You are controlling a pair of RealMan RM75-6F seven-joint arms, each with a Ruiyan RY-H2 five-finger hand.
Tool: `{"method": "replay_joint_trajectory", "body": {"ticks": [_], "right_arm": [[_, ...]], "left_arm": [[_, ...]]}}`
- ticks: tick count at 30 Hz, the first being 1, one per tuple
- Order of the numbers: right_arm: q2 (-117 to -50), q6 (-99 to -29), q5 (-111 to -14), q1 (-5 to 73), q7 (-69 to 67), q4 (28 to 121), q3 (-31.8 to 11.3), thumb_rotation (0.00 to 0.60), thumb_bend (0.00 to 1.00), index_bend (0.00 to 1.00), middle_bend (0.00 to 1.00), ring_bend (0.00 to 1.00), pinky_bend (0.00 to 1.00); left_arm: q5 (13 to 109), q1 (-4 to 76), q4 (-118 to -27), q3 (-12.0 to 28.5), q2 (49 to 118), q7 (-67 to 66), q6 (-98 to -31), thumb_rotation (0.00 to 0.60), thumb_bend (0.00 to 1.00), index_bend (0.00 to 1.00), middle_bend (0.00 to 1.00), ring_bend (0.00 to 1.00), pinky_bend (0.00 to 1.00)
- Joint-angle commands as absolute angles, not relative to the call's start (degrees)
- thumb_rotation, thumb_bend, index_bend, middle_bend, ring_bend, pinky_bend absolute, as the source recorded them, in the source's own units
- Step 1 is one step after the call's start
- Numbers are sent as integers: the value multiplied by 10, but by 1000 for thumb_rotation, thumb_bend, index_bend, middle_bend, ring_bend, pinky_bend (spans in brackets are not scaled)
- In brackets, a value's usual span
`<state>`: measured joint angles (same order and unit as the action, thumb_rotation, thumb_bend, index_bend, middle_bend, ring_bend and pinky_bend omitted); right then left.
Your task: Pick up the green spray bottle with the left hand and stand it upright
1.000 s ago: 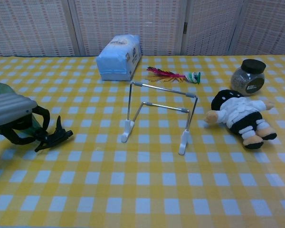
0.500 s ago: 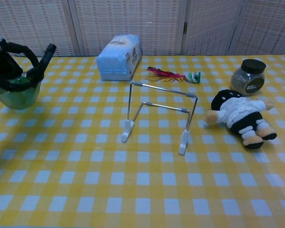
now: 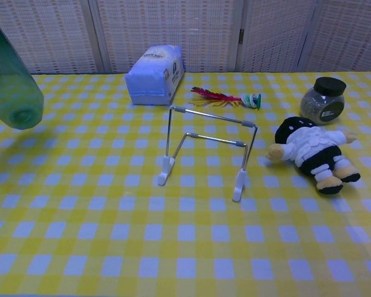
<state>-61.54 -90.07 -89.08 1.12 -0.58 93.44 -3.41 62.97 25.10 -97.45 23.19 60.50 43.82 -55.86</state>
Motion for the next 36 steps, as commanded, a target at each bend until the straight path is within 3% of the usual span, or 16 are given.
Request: {"method": "replay_joint_trajectory", "body": {"ticks": [1,6,32,36], "right_arm": [[-616,-899,-889,12,-4,935,-34,600,456,0,0,0,0],[-617,-897,-888,13,-2,935,-35,600,456,0,0,0,0],[-624,-893,-885,16,11,933,-38,600,456,0,0,0,0],[-625,-898,-887,15,12,932,-38,600,456,0,0,0,0]], "left_arm": [[588,256,-998,250,539,514,-451,600,523,554,1000,1000,1000],[593,256,-992,253,525,545,-413,600,522,544,1000,1000,1000],[615,263,-924,236,571,567,-377,600,520,520,1000,1000,1000],[623,261,-918,238,573,575,-379,600,400,417,1000,1000,1000]]}}
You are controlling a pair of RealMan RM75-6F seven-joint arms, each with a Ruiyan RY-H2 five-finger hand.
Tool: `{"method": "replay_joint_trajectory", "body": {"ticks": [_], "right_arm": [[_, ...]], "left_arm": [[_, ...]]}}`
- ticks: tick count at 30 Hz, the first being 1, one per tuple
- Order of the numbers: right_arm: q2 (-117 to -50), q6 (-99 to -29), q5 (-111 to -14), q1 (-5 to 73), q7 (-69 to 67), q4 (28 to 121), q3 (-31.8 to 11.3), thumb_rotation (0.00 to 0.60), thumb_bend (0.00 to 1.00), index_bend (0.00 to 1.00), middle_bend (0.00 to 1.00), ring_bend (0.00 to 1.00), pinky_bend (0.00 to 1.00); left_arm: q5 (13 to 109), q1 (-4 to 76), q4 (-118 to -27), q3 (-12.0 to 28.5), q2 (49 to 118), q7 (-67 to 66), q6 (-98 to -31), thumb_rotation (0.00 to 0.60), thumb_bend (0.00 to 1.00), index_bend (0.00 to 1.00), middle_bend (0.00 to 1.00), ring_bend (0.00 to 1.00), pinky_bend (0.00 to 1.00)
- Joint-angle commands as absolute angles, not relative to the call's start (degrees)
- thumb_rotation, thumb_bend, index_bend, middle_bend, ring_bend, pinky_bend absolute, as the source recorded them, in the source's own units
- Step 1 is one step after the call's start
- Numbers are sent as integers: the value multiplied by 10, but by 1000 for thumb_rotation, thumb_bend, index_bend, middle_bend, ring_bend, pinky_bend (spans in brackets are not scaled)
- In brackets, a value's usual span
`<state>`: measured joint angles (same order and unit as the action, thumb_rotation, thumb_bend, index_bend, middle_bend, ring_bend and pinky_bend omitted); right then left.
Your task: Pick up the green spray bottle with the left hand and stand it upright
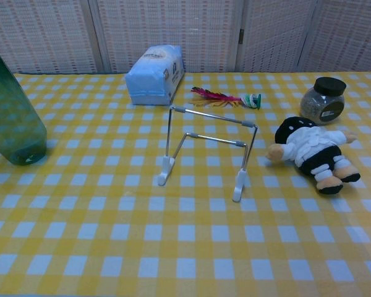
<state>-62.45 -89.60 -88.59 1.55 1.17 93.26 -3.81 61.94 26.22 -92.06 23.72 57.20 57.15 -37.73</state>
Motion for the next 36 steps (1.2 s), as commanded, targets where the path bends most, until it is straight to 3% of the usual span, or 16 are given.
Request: {"method": "replay_joint_trajectory", "body": {"ticks": [1,11,36], "right_arm": [[-626,-898,-887,15,12,932,-38,600,456,0,0,0,0],[-626,-896,-886,16,16,933,-38,600,456,0,0,0,0],[-624,-904,-892,12,15,936,-37,600,456,0,0,0,0]], "left_arm": [[625,260,-916,238,574,577,-381,600,370,399,1000,1000,1000],[655,248,-910,245,581,619,-401,600,236,341,1000,1000,1000],[708,197,-905,201,583,665,-469,600,227,325,1000,1000,1000]]}}
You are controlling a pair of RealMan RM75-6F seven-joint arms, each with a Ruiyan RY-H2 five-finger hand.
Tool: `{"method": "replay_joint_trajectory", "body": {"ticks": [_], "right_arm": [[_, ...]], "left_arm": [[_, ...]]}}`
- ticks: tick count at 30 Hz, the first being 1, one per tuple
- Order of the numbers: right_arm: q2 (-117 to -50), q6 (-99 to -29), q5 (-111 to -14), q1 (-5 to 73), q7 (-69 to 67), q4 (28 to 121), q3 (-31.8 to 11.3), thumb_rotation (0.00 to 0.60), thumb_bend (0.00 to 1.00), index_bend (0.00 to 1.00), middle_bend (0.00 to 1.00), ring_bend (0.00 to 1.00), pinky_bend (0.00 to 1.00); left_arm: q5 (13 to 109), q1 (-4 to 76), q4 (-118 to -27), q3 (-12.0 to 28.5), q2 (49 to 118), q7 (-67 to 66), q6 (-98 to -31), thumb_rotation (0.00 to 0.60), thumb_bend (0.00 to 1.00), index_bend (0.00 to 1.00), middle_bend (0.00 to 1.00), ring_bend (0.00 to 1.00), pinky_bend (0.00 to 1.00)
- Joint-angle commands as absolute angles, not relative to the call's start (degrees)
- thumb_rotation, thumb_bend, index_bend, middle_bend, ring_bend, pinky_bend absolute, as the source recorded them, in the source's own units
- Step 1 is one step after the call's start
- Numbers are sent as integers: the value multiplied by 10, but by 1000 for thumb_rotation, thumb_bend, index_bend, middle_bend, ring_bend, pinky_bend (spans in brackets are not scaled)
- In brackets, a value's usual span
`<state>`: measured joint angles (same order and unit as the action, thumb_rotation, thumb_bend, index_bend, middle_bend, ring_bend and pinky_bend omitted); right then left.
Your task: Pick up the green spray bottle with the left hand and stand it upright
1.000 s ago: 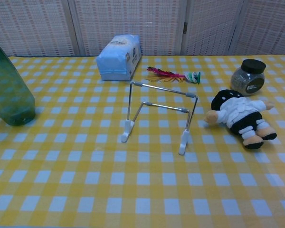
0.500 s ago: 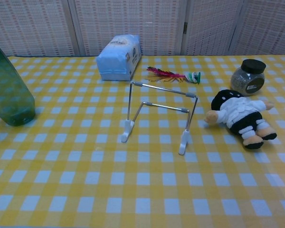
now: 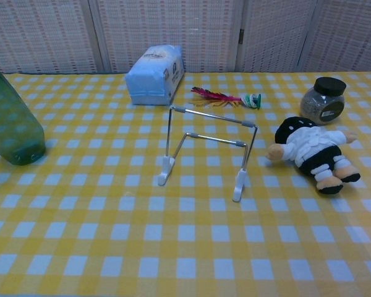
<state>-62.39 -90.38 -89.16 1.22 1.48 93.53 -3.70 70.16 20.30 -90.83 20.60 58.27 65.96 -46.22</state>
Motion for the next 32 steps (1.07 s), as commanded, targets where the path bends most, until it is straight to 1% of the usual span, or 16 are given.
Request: {"method": "replay_joint_trajectory", "body": {"ticks": [1,4,7,10,13,15,17,18,19,20,22,23,24,25,28,32], "right_arm": [[-624,-904,-892,12,15,936,-37,600,456,0,0,0,0],[-623,-906,-892,11,14,936,-37,600,456,0,0,0,0],[-623,-906,-892,11,15,936,-37,600,456,0,0,0,0],[-624,-905,-894,11,18,936,-35,600,456,0,0,0,0],[-625,-903,-894,12,20,936,-35,600,456,0,0,0,0],[-625,-902,-894,12,21,937,-35,600,456,0,0,0,0],[-626,-902,-894,12,22,937,-35,600,455,0,0,0,0],[-626,-902,-893,13,23,937,-35,600,456,0,0,0,0],[-626,-901,-892,13,23,937,-36,600,456,0,0,0,0],[-626,-900,-892,14,24,937,-36,600,456,0,0,0,0],[-627,-896,-891,16,26,936,-37,600,456,0,0,0,0],[-628,-895,-892,16,27,936,-36,600,455,0,0,0,0],[-628,-895,-894,17,29,937,-35,600,455,0,0,0,0],[-628,-896,-896,17,29,937,-35,600,456,0,0,0,0],[-628,-898,-900,17,28,937,-34,600,456,0,0,0,0],[-629,-894,-902,20,27,936,-33,600,456,0,0,0,0]], "left_arm": [[712,194,-903,198,583,668,-473,600,227,324,1000,1000,1000],[752,179,-893,176,581,671,-495,600,227,314,1000,1000,1000],[786,156,-848,150,604,599,-562,600,227,316,1000,1000,1000],[754,134,-804,142,653,471,-630,600,226,281,1000,993,1000],[726,122,-769,135,687,394,-660,600,224,257,1000,977,1000],[728,113,-747,128,702,361,-685,600,222,246,1000,965,1000],[747,104,-734,109,708,314,-710,600,217,247,1000,893,997],[761,99,-734,96,708,287,-721,600,212,254,963,806,952],[778,95,-742,77,702,248,-726,600,204,269,827,647,809],[788,92,-756,63,694,212,-725,600,193,285,632,452,592],[787,89,-806,43,670,120,-714,600,175,275,249,136,173],[781,86,-829,43,663,80,-723,600,168,241,107,37,46],[777,81,-854,45,661,29,-745,600,165,220,55,10,9],[775,76,-871,44,660,-6,-760,600,161,191,10,0,0],[771,61,-911,43,662,-98,-803,600,151,136,0,0,0],[782,52,-929,40,669,-152,-838,600,138,120,0,0,0]]}}
